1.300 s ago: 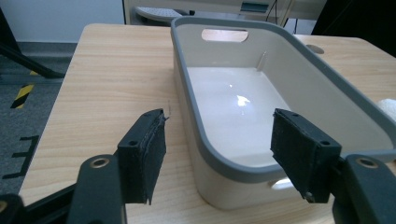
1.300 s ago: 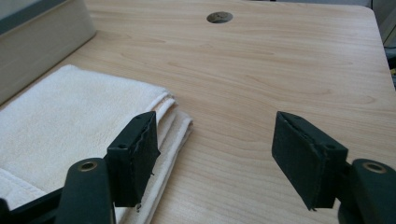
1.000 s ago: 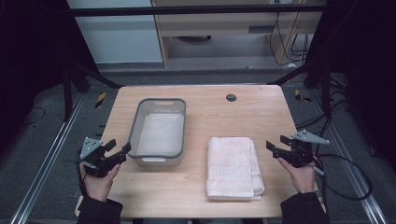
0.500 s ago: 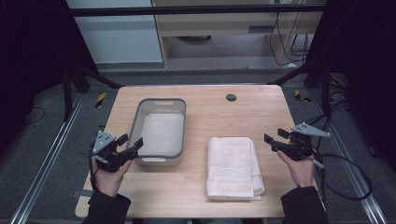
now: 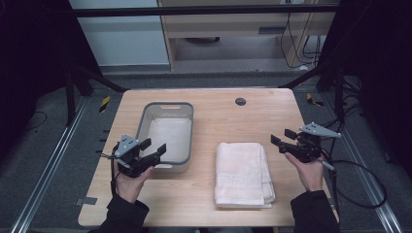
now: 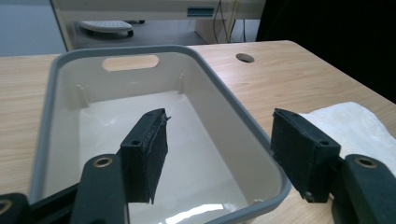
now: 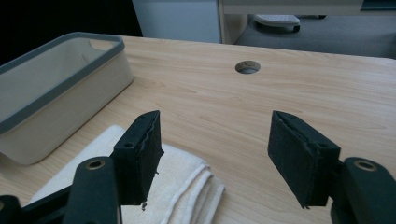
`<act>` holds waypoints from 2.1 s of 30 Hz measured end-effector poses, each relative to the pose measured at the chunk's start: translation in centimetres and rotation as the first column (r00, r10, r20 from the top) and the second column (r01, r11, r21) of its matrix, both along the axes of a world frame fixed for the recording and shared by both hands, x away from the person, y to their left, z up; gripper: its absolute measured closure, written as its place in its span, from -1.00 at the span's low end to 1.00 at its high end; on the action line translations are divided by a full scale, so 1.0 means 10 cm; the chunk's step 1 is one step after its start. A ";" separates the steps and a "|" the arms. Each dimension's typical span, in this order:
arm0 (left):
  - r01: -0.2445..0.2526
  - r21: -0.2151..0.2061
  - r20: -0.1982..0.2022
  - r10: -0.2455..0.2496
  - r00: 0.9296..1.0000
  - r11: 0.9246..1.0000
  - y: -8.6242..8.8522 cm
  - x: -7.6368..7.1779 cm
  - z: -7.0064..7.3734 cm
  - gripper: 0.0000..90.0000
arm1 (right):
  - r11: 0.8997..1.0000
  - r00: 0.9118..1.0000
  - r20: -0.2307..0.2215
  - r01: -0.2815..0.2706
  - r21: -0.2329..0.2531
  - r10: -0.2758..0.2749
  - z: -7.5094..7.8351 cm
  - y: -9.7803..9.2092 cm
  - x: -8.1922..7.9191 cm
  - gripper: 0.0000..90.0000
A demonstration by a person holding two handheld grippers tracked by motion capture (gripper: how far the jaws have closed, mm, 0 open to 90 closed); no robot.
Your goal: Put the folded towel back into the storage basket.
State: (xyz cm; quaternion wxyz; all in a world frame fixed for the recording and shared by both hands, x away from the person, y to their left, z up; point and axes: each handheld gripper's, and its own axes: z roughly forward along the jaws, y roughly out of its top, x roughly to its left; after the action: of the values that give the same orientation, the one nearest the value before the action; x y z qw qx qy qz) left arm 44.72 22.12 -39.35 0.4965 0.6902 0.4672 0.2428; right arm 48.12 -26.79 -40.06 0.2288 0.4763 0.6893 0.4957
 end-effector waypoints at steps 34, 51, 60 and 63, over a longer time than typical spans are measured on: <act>0.221 0.069 -0.052 -0.217 0.975 0.973 -1.03 -0.14 -0.24 -0.20 | 0.996 0.994 -0.074 -0.077 -0.037 0.074 -0.17 0.17 0.06 -0.36; 0.277 0.117 -0.130 -0.262 0.956 0.954 -1.28 -0.20 -0.52 -0.22 | 0.990 0.986 -0.139 -0.105 -0.095 0.092 -0.39 0.23 0.08 -0.45; 0.296 0.144 -0.158 -0.274 0.949 0.944 -1.38 -0.21 -0.65 -0.24 | 0.991 0.983 -0.163 -0.101 -0.085 0.086 -0.50 0.21 0.07 -0.41; 0.300 0.151 -0.168 -0.275 0.947 0.942 -1.40 -0.21 -0.70 -0.26 | 0.991 0.980 -0.181 -0.102 -0.084 0.085 -0.54 0.20 0.07 -0.40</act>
State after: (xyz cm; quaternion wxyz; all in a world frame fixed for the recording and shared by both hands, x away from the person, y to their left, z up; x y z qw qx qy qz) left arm 42.67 8.12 -46.31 0.4290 0.8077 0.3728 0.1570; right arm 48.85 -24.79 -45.51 0.1648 0.4744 0.7508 0.4291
